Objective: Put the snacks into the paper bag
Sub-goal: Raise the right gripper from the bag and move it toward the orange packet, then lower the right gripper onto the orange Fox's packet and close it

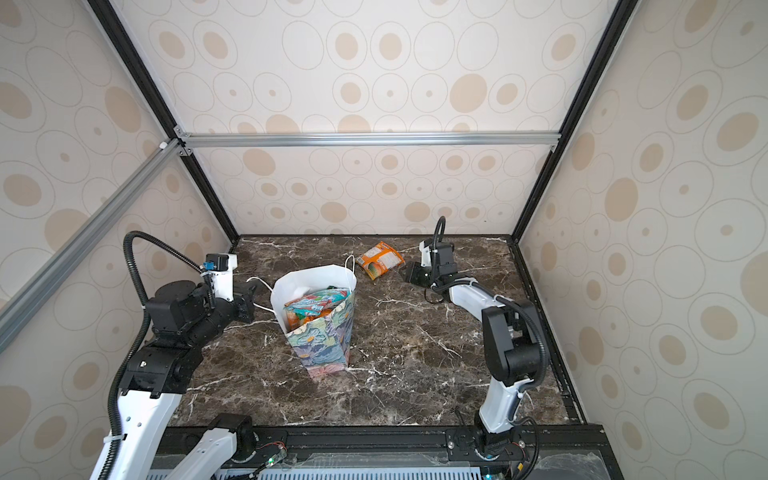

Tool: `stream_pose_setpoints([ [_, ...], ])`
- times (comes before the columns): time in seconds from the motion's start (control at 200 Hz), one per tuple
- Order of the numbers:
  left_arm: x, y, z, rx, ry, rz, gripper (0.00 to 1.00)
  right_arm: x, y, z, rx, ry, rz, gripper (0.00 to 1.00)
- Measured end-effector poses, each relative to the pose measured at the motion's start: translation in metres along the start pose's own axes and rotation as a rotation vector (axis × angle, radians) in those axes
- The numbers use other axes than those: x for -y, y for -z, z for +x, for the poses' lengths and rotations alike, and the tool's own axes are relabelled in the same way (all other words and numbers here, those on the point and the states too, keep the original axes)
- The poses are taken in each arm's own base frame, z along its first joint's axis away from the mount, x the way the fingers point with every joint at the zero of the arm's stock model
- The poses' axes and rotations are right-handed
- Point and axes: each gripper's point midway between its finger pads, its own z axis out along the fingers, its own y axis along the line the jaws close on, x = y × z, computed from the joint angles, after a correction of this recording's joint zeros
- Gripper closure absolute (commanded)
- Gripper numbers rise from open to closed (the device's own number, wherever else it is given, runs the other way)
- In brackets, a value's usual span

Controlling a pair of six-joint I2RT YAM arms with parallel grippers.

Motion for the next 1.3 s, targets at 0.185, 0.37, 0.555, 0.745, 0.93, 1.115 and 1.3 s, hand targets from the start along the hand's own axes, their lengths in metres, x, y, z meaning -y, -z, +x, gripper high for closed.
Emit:
stream_pose_setpoints([
  [0.185, 0.000, 0.000, 0.000, -0.001, 0.000, -0.001, 0.99, 0.022, -0.031, -0.001, -0.029, -0.058, -0.002, 0.48],
  [0.37, 0.000, 0.000, 0.000, -0.001, 0.000, -0.001, 0.99, 0.030, -0.052, -0.002, -0.041, -0.092, -0.021, 0.47],
  [0.555, 0.000, 0.000, 0.001, -0.005, 0.000, -0.003, 0.99, 0.031, -0.067, -0.018, -0.027, -0.106, -0.036, 0.46],
  [0.745, -0.001, 0.000, 0.002, -0.006, 0.000, -0.003, 0.99, 0.037, -0.081, -0.026, -0.015, -0.131, -0.038, 0.45],
  [0.93, 0.000, 0.000, 0.001, -0.005, 0.001, -0.003, 0.99, 0.047, -0.099, -0.025, -0.025, -0.150, -0.032, 0.44],
  [1.115, 0.000, 0.000, 0.001, -0.006, 0.001, -0.002, 0.99, 0.051, -0.115, -0.025, -0.024, -0.183, -0.059, 0.44],
  [1.3, -0.001, 0.000, 0.002, -0.007, 0.001, -0.003, 0.99, 0.048, -0.124, -0.033, -0.003, -0.206, -0.089, 0.43],
])
